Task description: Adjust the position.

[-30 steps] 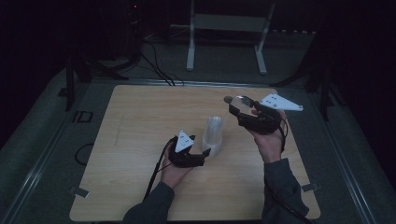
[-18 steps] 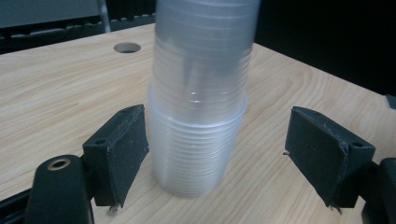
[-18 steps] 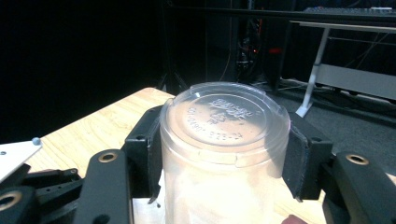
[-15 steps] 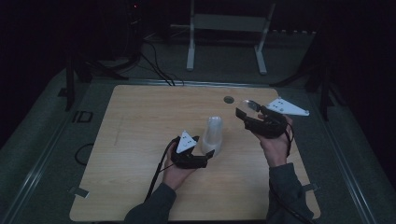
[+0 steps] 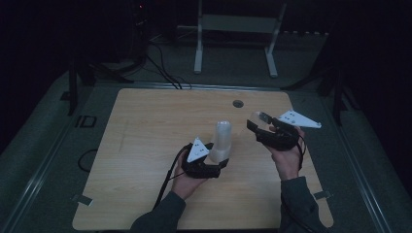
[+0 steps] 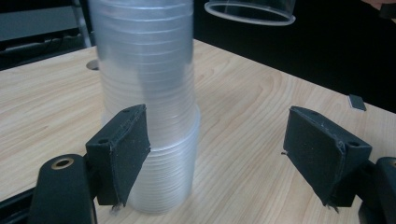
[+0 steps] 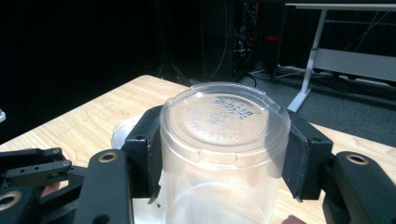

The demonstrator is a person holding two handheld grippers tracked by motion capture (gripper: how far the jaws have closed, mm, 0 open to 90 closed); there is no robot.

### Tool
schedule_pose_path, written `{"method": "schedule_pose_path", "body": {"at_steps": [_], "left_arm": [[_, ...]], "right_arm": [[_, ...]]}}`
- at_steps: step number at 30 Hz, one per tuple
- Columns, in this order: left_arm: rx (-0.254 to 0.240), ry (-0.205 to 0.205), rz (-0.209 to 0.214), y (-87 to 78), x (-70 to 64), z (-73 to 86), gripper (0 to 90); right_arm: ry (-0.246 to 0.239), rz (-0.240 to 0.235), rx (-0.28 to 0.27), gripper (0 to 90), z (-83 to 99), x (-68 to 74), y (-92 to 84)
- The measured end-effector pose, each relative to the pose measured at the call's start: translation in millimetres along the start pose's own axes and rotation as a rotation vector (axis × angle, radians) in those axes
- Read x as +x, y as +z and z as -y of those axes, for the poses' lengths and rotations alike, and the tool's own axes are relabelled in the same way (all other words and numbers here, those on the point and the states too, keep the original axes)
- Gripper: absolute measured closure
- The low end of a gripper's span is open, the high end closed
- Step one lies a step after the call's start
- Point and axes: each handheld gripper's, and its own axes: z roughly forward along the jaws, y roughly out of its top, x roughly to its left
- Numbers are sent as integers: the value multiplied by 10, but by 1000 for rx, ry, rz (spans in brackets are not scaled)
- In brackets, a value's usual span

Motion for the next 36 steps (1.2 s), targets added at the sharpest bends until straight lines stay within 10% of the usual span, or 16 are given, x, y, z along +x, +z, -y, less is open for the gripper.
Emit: {"method": "schedule_pose_path", "body": {"at_steps": [36], "left_arm": [[-29,82,107,125,-350,-115,216]], "right_arm": [[105,-52,21,402,375,-23,-160]]}}
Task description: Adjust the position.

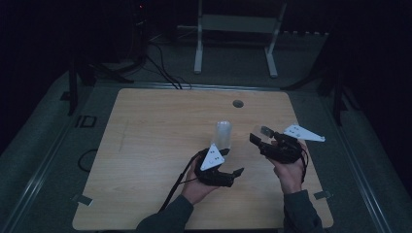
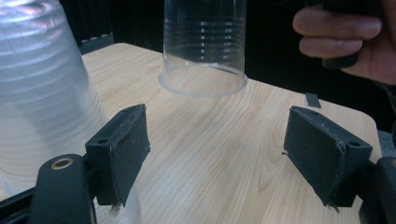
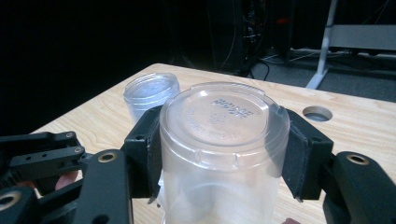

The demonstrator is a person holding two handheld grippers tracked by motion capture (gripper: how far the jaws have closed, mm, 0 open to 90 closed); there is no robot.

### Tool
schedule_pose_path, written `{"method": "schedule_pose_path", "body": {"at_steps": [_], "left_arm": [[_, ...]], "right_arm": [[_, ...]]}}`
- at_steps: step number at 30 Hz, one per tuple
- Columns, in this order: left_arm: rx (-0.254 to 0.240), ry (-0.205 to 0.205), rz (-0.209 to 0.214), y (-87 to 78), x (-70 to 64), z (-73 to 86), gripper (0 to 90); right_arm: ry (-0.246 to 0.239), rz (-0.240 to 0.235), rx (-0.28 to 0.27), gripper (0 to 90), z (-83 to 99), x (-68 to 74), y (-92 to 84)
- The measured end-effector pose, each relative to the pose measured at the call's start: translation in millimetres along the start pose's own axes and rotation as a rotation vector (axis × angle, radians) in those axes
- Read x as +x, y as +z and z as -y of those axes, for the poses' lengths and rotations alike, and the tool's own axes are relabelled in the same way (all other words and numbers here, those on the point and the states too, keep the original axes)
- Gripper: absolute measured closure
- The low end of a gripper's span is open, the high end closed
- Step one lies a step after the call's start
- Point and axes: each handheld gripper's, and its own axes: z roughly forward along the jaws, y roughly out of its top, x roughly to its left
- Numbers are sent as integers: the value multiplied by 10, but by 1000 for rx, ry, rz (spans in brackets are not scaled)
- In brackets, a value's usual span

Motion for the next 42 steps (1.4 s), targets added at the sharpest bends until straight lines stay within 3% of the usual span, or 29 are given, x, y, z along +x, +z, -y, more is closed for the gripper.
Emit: {"method": "schedule_pose_path", "body": {"at_steps": [14,33,42], "left_arm": [[-26,9,-20,72,-33,-45,206],[-53,20,-37,223,-70,-130,206],[-52,22,-44,297,-80,-150,195]], "right_arm": [[99,-21,-34,405,165,27,-2],[310,-53,-82,408,326,-122,-39],[348,-45,-90,408,357,-153,-64]]}}
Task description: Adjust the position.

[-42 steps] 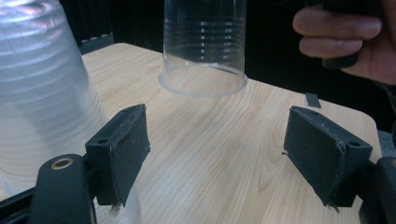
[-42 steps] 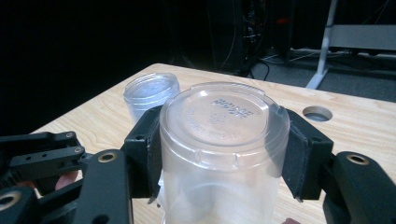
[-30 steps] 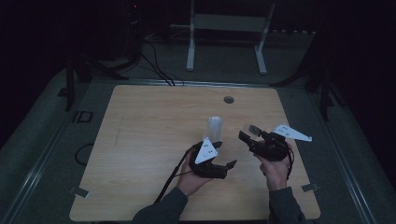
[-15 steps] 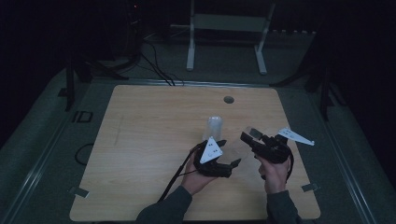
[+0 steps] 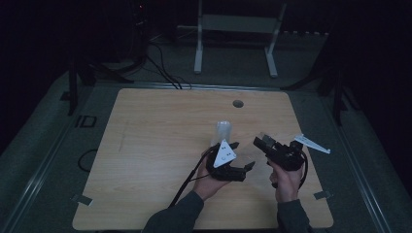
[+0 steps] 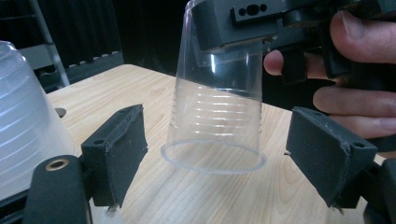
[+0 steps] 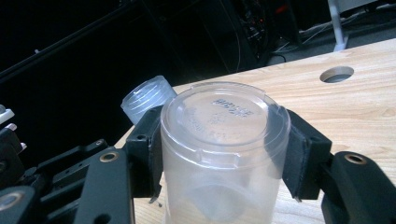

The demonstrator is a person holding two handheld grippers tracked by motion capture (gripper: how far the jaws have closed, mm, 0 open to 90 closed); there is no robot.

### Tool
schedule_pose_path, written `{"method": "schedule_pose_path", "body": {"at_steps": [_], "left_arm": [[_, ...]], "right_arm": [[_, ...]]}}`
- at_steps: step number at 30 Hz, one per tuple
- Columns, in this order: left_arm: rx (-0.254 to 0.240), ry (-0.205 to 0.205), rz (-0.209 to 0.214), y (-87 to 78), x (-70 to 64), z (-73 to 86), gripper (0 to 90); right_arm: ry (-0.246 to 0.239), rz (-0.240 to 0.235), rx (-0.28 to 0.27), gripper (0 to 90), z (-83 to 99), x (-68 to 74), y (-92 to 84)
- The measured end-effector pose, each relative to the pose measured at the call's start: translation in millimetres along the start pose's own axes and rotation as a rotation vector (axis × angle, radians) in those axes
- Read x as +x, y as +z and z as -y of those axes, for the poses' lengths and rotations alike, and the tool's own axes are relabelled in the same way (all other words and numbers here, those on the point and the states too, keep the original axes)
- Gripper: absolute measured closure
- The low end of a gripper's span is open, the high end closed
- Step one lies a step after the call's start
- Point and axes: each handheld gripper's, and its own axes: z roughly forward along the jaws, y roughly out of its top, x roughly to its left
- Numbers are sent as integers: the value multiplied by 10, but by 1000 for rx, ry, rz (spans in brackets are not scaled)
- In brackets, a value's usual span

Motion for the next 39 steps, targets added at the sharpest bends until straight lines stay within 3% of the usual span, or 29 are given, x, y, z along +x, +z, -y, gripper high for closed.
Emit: {"method": "schedule_pose_path", "body": {"at_steps": [18,25,30,39], "left_arm": [[8,16,-32,179,-34,1,143],[11,25,-38,255,-33,1,147],[1,10,-29,299,-21,23,163],[-16,0,-14,298,0,36,240]], "right_arm": [[129,-66,-52,408,65,-72,-10],[140,-90,-55,408,80,-51,6],[155,-105,-59,408,85,-55,8],[185,-130,-69,408,87,-70,-1]]}}
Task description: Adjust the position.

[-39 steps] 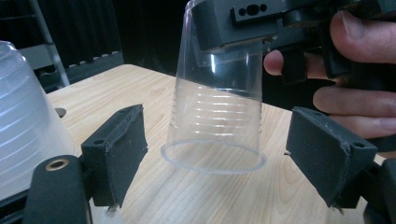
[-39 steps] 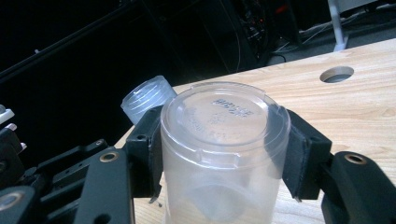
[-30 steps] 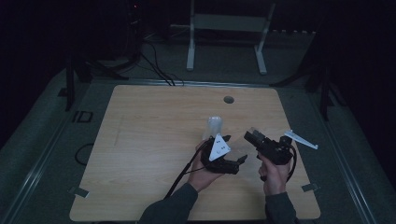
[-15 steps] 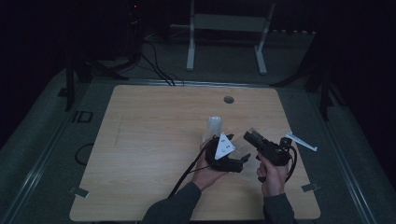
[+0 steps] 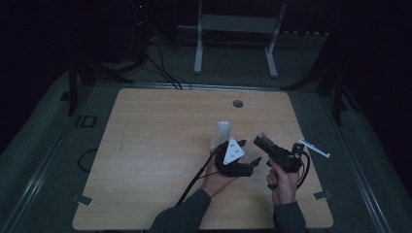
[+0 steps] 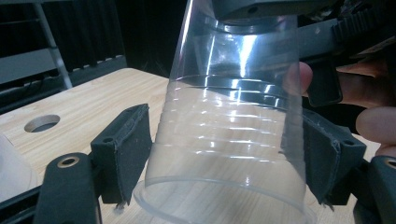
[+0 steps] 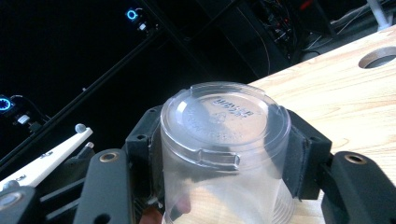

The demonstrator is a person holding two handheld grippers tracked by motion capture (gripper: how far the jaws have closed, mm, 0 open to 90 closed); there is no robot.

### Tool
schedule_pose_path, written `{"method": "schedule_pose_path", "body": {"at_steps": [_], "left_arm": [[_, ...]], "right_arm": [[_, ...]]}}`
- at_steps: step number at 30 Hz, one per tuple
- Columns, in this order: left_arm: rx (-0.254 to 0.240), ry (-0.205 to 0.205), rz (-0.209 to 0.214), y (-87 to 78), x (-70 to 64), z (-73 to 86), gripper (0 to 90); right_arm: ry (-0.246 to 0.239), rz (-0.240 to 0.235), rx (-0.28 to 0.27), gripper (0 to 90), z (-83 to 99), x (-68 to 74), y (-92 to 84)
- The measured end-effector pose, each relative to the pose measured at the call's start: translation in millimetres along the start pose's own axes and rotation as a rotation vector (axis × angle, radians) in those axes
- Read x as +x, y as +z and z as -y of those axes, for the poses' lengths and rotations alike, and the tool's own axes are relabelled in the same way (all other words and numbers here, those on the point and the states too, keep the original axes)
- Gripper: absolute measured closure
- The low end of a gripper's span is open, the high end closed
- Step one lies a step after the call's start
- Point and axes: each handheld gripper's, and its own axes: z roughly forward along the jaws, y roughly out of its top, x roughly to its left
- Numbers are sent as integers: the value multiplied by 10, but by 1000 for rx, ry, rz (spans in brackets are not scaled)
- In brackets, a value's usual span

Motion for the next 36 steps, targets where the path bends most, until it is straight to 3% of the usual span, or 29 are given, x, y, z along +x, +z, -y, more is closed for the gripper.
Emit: {"method": "schedule_pose_path", "body": {"at_steps": [9,18,36], "left_arm": [[4,9,3,-1,-12,-4,274],[-1,10,4,-37,13,-20,304],[6,27,-19,-145,86,-34,307]], "right_arm": [[3,-1,4,398,0,-12,-2],[-19,0,33,283,-5,-11,-16],[-101,-38,81,289,-16,48,-139]]}}
